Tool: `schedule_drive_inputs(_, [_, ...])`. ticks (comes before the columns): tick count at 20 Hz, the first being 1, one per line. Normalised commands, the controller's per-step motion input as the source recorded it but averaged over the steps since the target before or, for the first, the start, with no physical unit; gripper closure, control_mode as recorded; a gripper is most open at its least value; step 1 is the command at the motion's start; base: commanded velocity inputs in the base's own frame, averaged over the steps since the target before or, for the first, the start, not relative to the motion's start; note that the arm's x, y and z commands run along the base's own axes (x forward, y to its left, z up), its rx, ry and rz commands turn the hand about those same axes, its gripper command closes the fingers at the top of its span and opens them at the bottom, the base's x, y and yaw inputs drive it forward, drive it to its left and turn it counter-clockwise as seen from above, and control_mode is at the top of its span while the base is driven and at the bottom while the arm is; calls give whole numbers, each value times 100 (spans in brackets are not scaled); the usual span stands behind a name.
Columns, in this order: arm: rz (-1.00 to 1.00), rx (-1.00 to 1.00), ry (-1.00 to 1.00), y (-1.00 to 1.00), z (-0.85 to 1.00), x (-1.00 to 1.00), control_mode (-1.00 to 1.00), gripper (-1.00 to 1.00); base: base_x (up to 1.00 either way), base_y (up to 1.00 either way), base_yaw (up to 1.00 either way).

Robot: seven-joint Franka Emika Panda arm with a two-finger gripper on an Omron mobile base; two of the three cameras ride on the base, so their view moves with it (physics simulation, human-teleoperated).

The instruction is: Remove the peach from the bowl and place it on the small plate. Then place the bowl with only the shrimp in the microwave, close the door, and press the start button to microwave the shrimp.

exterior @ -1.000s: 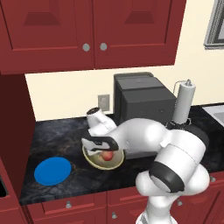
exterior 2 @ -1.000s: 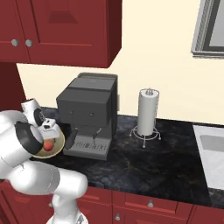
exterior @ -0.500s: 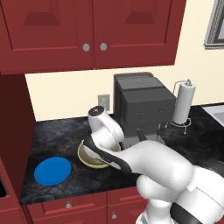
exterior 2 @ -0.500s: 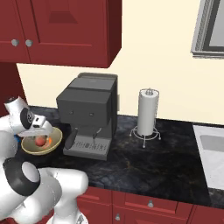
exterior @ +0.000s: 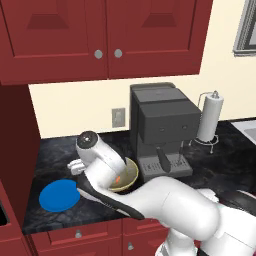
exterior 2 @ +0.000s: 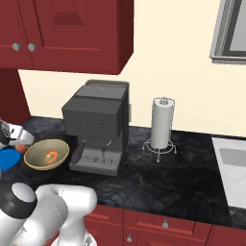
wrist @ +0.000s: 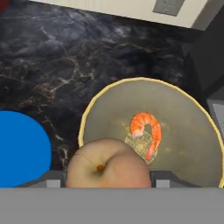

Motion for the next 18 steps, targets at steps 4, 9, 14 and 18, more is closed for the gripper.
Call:
schedule_drive_inputs(4, [0,0,8,100,1,0,-100,100,0,0,0])
schedule_drive_inputs(9, [1,0,10,79,-51,2,-100,100,0,0,0])
schedule_drive_inputs(14, [2,0,10,31,-67,11,-100,100,0,0,0])
schedule_drive_inputs(18, [0,0,6,32,-43,13,-100,100,0,0,0])
